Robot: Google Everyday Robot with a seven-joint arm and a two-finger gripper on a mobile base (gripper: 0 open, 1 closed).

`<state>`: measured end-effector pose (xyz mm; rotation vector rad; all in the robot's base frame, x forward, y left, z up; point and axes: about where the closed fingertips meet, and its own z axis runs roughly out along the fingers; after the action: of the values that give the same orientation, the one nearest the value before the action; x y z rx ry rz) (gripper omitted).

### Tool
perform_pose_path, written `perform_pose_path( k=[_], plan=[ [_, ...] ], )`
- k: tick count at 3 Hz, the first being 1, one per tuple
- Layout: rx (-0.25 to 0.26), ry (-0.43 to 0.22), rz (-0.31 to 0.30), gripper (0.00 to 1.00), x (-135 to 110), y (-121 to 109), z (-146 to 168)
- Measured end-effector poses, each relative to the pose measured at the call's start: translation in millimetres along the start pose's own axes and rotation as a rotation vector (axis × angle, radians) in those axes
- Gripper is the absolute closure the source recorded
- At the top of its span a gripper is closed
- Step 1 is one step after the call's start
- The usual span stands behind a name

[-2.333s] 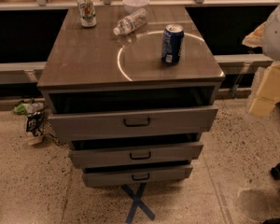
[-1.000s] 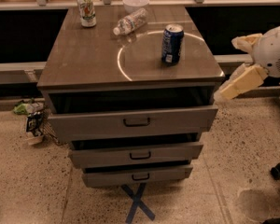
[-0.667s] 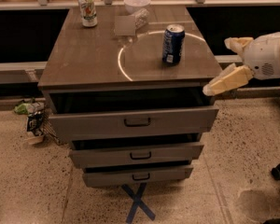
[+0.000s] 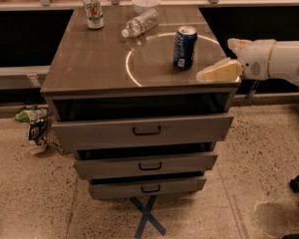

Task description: Knock pepsi can over

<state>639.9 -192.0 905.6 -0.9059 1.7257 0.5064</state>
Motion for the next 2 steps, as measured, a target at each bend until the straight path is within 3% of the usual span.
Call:
perform_pose_path(
  k=[1, 2],
  plan=[
    [-0.001, -0.072, 0.04, 0.0, -19, -14, 31],
    [-0.019, -0.121, 0.024, 0.0, -36, -20, 62]
  ],
)
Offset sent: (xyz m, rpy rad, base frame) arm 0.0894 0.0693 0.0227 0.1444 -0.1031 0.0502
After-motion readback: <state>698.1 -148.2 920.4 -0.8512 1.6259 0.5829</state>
